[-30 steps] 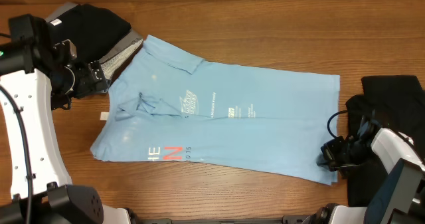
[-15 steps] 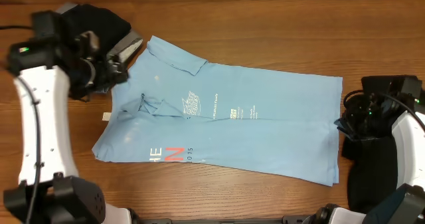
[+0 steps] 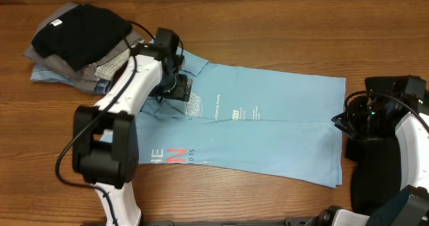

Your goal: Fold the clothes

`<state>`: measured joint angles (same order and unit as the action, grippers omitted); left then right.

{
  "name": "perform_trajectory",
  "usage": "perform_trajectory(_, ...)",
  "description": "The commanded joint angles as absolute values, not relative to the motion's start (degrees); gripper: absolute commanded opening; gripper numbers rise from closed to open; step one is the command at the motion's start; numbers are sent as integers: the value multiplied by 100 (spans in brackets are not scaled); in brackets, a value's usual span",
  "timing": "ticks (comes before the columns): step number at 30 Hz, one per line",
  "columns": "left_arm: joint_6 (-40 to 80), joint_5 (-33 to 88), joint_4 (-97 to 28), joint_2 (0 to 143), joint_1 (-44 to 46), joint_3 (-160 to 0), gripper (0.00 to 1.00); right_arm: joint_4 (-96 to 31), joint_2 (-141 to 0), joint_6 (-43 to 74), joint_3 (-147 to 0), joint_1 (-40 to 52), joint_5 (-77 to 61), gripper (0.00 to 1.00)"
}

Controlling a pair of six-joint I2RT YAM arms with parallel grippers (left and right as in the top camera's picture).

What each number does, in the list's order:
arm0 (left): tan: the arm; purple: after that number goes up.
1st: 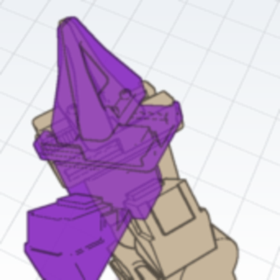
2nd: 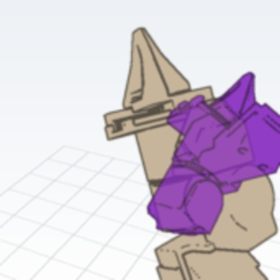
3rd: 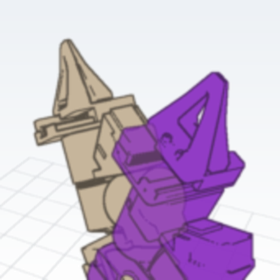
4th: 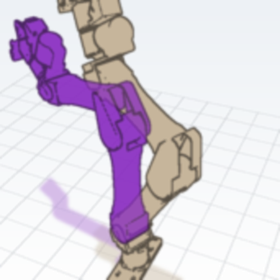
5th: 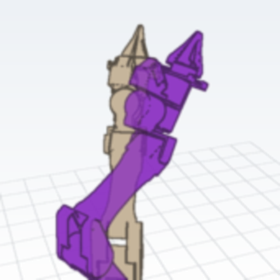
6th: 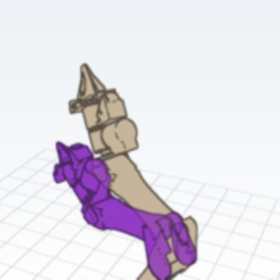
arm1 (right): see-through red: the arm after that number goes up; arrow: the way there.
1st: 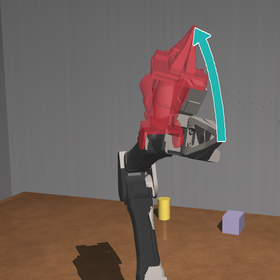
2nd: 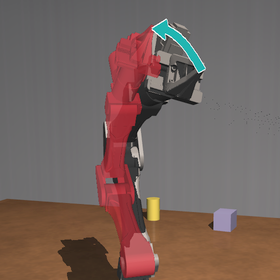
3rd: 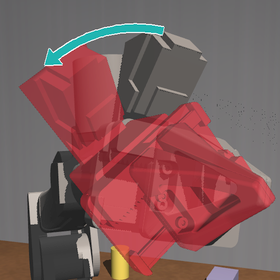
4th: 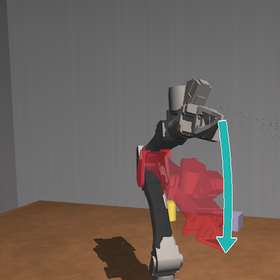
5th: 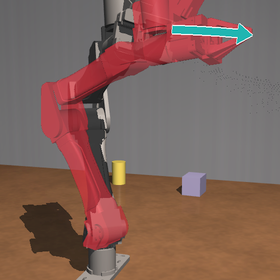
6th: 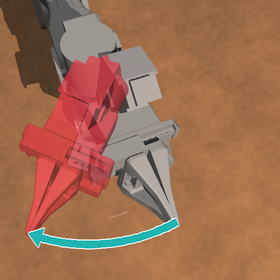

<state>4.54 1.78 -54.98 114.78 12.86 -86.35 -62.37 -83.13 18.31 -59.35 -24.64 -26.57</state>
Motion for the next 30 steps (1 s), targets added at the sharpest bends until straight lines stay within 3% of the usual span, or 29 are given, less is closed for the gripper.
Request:
perform_trajectory(1, 716, -561, -5476, 11863, 1293, -8589, 72, -6215, -8263, 1745, -6007, -2438, -2711, 18)
perform_trajectory(5, 753, -652, -5524, 11957, 1278, -8589, 70, -6206, -8263, 1726, -6007, -2438, -2709, 18)
perform_trajectory(13, 773, -316, -5870, 11948, 1293, -8597, 34, -6171, -8263, 1706, -6007, -2438, -2707, 20)
perform_trajectory(17, 773, -318, -6066, 11950, 1293, -8597, 27, -6158, -8263, 1706, -6007, -2438, -2707, 21)
perform_trajectory(21, 788, -292, -6084, 11950, 1297, -8597, 5, -6139, -8263, 1706, -6007, -2438, -2705, 22)
perform_trajectory(30, 899, 226, -5918, 11948, 1302, -8799, 4, -6119, -8263, 1706, -6007, -2438, -2700, 22)
